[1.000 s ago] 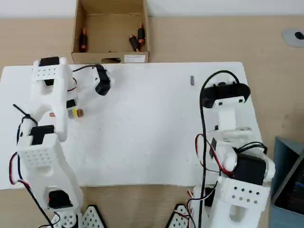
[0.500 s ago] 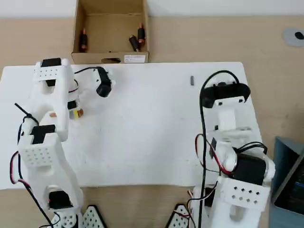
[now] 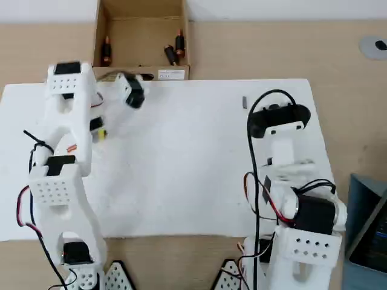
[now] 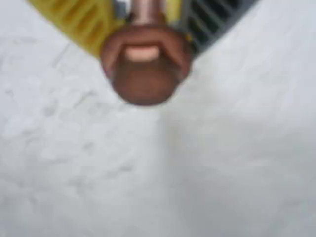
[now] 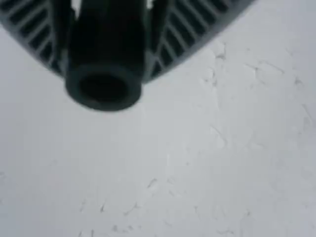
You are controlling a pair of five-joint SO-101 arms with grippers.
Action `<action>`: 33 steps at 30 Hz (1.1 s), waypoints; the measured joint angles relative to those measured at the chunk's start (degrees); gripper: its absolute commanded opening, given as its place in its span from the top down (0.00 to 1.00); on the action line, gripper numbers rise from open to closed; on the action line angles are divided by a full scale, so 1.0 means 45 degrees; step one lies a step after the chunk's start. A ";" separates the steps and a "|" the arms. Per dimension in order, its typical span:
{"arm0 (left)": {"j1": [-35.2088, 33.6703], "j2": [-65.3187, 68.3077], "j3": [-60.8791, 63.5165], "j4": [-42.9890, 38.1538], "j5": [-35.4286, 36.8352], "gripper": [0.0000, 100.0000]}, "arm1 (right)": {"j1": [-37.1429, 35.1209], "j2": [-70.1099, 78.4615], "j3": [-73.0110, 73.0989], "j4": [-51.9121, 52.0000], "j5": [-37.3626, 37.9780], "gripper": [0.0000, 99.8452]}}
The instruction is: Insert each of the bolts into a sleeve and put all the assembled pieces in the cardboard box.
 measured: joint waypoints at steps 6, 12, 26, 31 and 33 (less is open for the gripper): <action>0.0508 0.0000 -0.2501 0.0469 0.5744 1.00 | 0.0000 0.0000 -0.0156 0.0000 0.0000 0.99; 0.0508 -0.0781 -0.3009 0.0469 1.0335 1.00 | 0.0000 -0.0274 -0.0449 0.0000 0.0000 0.99; 0.2325 -0.5021 -0.3028 0.0547 1.3714 1.00 | -0.0020 -0.5509 -0.0547 -0.0508 0.0000 0.99; 0.3321 -0.6662 -0.3028 0.0567 1.5004 1.00 | -0.0020 -0.6525 0.0586 -0.0508 0.0000 0.99; 0.3614 -0.7150 -0.3028 0.0586 1.5531 1.00 | -0.0020 -0.6955 0.1192 -0.0645 -0.0078 0.99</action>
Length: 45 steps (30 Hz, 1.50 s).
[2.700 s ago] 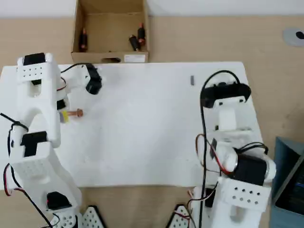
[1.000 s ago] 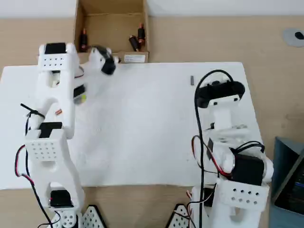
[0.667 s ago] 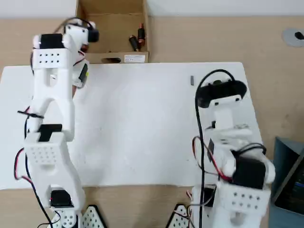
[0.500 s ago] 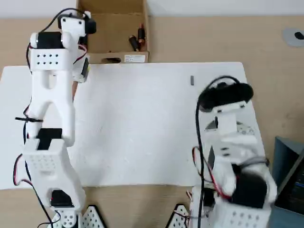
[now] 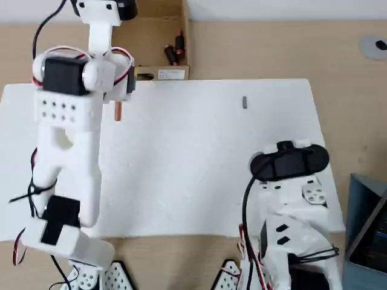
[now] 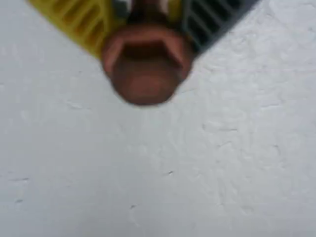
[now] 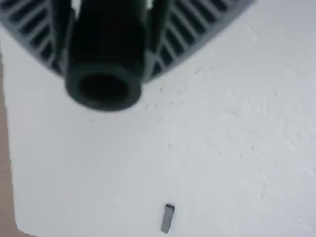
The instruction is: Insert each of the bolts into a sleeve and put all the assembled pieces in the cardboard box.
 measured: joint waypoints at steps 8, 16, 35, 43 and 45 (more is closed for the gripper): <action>0.0215 -0.2032 0.0234 0.0000 0.0781 1.00 | 0.0000 -0.1543 0.3009 -0.1778 -0.0821 0.99; 0.0215 -0.5919 0.3399 0.0000 0.0781 1.00 | -0.0860 -0.1543 0.5333 -0.2774 -0.0860 0.99; 0.0215 -1.7446 1.5004 -0.3692 0.2247 1.00 | -0.6799 -0.1543 0.7775 -0.7150 -0.1114 0.99; 0.0215 -2.3189 2.0904 -0.6779 0.2559 1.00 | -0.8283 -0.1543 0.7834 -0.7189 -0.2383 0.99; 0.0215 -2.3131 2.1333 -0.7033 0.3360 1.00 | -0.8674 -0.1543 0.7834 -0.7189 -0.2403 0.99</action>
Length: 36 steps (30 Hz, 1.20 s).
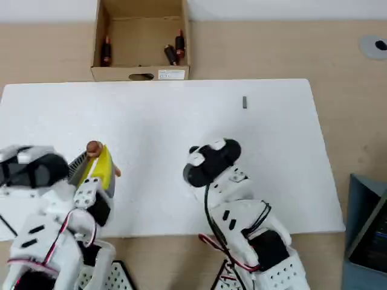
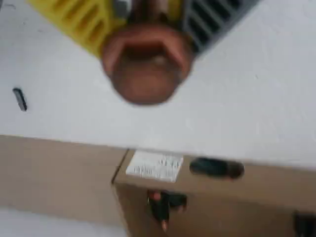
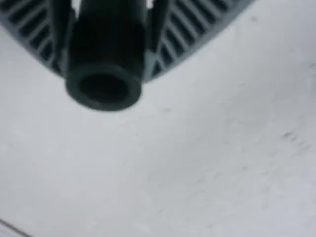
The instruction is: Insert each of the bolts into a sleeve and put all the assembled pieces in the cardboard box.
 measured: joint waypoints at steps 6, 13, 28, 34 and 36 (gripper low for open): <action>0.0000 -0.0215 0.0996 -0.1211 0.2891 1.00 | -0.1582 0.0000 0.0000 0.0000 -0.0039 0.99; 0.0000 -0.0293 0.2403 -0.2930 0.3712 1.00 | -0.2794 0.0000 0.0039 0.0000 -0.0039 0.99; 0.2579 -0.0293 0.3028 -0.3790 0.4884 1.00 | -0.3243 0.0000 0.0234 0.0000 0.0195 0.99; 0.2755 -0.0293 0.3165 -0.3790 0.4278 1.00 | -0.3243 0.0000 0.0234 0.0000 0.0645 0.99; 0.2755 -0.0274 0.3380 -0.3790 0.4063 1.00 | -0.3243 0.0000 0.0234 0.0000 0.0645 0.99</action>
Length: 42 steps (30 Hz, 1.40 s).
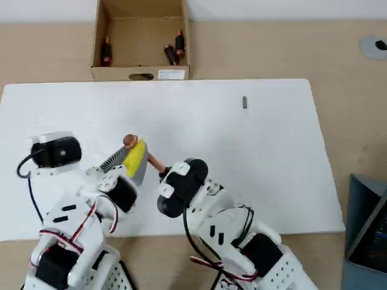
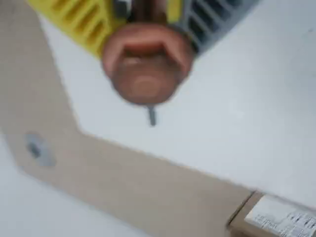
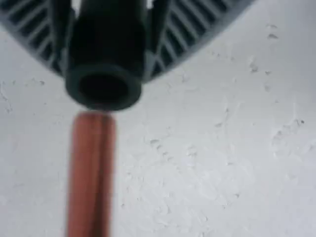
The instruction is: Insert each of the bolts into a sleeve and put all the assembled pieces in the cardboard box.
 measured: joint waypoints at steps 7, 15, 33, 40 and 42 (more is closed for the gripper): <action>0.0000 -0.0020 0.0176 0.0000 -0.0176 1.00 | 0.0000 0.0000 0.0000 0.0000 0.0000 0.99; 0.0020 -0.0039 0.0567 -0.0020 -0.0176 1.00 | 0.0000 0.0000 0.0000 0.0000 0.0000 0.99; 0.1993 -0.0039 0.0957 0.1758 -0.0313 1.00 | -0.0078 0.0020 0.0020 0.0020 0.0234 0.99; 0.2716 -0.0078 0.1289 0.2071 -0.1719 1.00 | -0.0137 0.0000 0.0020 0.0020 0.0449 0.99; 0.2716 -0.0078 0.1348 0.2071 -0.2129 0.99 | -0.0117 0.0000 0.0039 0.0020 0.0430 0.99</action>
